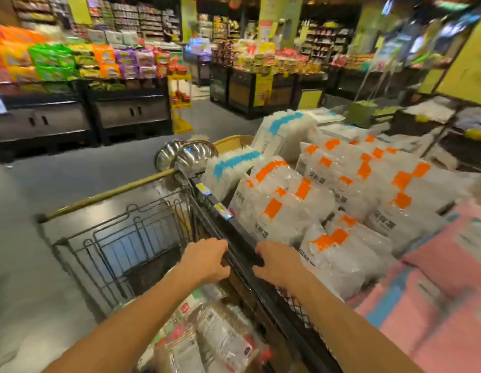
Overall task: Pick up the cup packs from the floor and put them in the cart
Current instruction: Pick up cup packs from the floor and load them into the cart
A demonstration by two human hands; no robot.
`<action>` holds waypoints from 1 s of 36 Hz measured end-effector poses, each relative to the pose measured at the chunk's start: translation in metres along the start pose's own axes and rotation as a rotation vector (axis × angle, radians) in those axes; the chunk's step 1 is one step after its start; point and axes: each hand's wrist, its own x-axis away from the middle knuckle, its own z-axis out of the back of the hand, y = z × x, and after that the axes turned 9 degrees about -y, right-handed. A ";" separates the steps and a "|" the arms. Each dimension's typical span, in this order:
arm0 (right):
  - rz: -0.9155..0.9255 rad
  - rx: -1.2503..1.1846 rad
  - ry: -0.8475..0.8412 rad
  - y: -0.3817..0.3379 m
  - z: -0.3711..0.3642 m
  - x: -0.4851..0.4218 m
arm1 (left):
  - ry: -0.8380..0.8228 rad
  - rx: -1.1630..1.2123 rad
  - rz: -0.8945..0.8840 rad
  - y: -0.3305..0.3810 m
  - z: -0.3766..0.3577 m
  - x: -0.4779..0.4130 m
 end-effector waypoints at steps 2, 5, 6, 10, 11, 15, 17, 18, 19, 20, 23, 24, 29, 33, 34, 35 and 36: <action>-0.107 -0.029 0.037 0.004 0.004 0.022 | 0.015 -0.034 -0.095 0.009 0.011 -0.003; -0.271 -0.080 0.110 0.012 0.004 0.061 | 0.012 -0.066 -0.249 0.031 0.023 0.000; -0.325 -0.107 0.119 0.014 0.004 0.077 | 0.006 -0.087 -0.300 0.040 0.025 0.003; -0.536 -0.158 0.147 0.022 0.000 0.151 | 0.012 -0.149 -0.524 0.084 0.027 0.025; -0.590 -0.167 0.160 0.022 -0.003 0.172 | 0.012 -0.158 -0.577 0.097 0.025 0.032; -0.801 -0.230 0.218 0.017 -0.023 0.265 | -0.017 -0.177 -0.749 0.160 0.015 0.068; -0.896 -0.257 0.236 0.012 -0.036 0.315 | -0.054 -0.204 -0.853 0.193 0.007 0.091; -0.952 -0.274 0.241 0.008 -0.042 0.341 | -0.063 -0.237 -0.906 0.210 0.003 0.102; -1.007 -0.286 0.249 0.002 -0.049 0.367 | -0.070 -0.277 -0.951 0.226 -0.002 0.116; -1.062 -0.293 0.265 -0.003 -0.056 0.393 | -0.072 -0.307 -1.000 0.243 -0.006 0.132; -1.211 -0.315 0.292 -0.021 -0.083 0.468 | -0.089 -0.340 -1.164 0.289 -0.020 0.185; -1.269 -0.339 0.288 -0.031 -0.095 0.500 | -0.096 -0.355 -1.229 0.306 -0.028 0.211; -1.457 -0.398 0.299 -0.081 -0.142 0.607 | -0.104 -0.390 -1.463 0.360 -0.061 0.308; -1.641 -0.471 0.295 -0.137 -0.194 0.699 | -0.170 -0.479 -1.629 0.397 -0.099 0.404; -1.670 -0.488 0.287 -0.152 -0.207 0.719 | -0.186 -0.491 -1.661 0.404 -0.111 0.426; -1.701 -0.507 0.279 -0.167 -0.219 0.739 | -0.202 -0.504 -1.688 0.411 -0.123 0.449; -1.735 -0.535 0.278 -0.182 -0.233 0.760 | -0.212 -0.519 -1.713 0.416 -0.135 0.473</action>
